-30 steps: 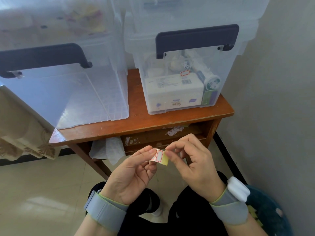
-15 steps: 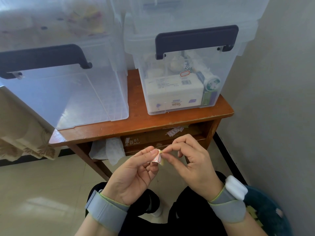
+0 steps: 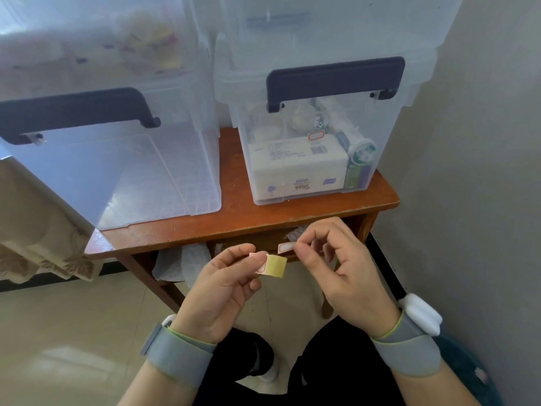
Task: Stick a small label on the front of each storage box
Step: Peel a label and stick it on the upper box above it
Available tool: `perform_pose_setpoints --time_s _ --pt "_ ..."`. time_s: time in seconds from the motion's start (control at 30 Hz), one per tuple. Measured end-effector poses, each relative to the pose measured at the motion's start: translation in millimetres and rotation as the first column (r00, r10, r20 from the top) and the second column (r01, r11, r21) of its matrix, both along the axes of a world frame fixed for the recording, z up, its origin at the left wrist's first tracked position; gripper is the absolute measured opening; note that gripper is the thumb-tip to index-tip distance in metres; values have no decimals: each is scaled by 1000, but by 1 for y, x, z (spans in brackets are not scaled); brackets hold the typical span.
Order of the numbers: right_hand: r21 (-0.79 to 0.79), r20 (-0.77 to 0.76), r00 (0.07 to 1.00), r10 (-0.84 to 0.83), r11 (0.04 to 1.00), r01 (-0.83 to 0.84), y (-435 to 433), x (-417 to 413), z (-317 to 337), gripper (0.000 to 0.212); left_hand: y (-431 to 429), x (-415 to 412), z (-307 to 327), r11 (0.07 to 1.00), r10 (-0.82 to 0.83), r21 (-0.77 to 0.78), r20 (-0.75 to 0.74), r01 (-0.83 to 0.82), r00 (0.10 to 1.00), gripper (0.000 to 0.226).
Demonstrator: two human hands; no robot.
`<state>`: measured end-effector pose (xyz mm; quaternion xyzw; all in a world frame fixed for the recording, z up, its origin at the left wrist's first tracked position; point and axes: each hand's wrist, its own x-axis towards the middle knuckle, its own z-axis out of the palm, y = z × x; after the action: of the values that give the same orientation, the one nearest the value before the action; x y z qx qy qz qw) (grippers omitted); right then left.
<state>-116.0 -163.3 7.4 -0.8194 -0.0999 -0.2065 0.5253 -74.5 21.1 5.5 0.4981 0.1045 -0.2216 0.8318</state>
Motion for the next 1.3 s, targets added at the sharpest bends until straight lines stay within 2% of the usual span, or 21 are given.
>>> perform_pose_setpoints --time_s 0.1,0.17,0.23,0.33,0.53,0.63,0.67,0.73,0.8,0.93,1.03,1.1,1.23,1.3 --pt "-33 6 1000 -28 999 28 -16 16 26 9 -3 14 21 959 -35 279 276 -45 961 29" --pt "-52 30 998 -56 997 58 -26 28 47 3 -8 23 40 904 -101 413 455 -109 885 21" --pt "-89 85 993 -83 992 91 -35 41 76 1 -14 38 67 857 -151 459 659 -235 737 14" --pt "-105 127 985 -116 986 129 -43 59 112 3 -22 59 104 802 -203 431 848 -415 490 21" --pt "-30 212 958 -195 978 206 -60 102 178 10 -45 96 181 667 -254 273 958 -693 134 33" --pt "-40 216 948 -236 967 250 -65 118 194 12 -57 110 200 535 -385 257 922 -805 38 55" --pt "-46 220 944 -244 965 260 -68 122 200 13 -62 115 209 505 -438 266 899 -821 22 67" --pt "-87 222 938 -264 953 289 -69 127 205 11 -70 120 220 463 -511 323 858 -825 49 82" --pt "-113 225 933 -280 944 311 -70 131 206 9 -77 123 226 424 -546 395 830 -815 118 89" --pt "-116 239 919 -315 930 349 -74 135 208 12 -84 125 233 419 -519 431 836 -799 179 83" --pt "-120 262 899 -351 912 392 -73 137 205 16 -86 127 229 423 -509 388 849 -819 139 74" --pt "-120 287 882 -375 899 421 -72 139 203 17 -89 128 228 389 -524 370 842 -844 128 71" --pt "-111 321 860 -398 885 451 -70 142 202 17 -91 129 227 268 -541 362 823 -893 171 72" --pt "-105 337 851 -404 882 460 -68 141 201 18 -91 131 224 244 -539 340 826 -908 164 74"
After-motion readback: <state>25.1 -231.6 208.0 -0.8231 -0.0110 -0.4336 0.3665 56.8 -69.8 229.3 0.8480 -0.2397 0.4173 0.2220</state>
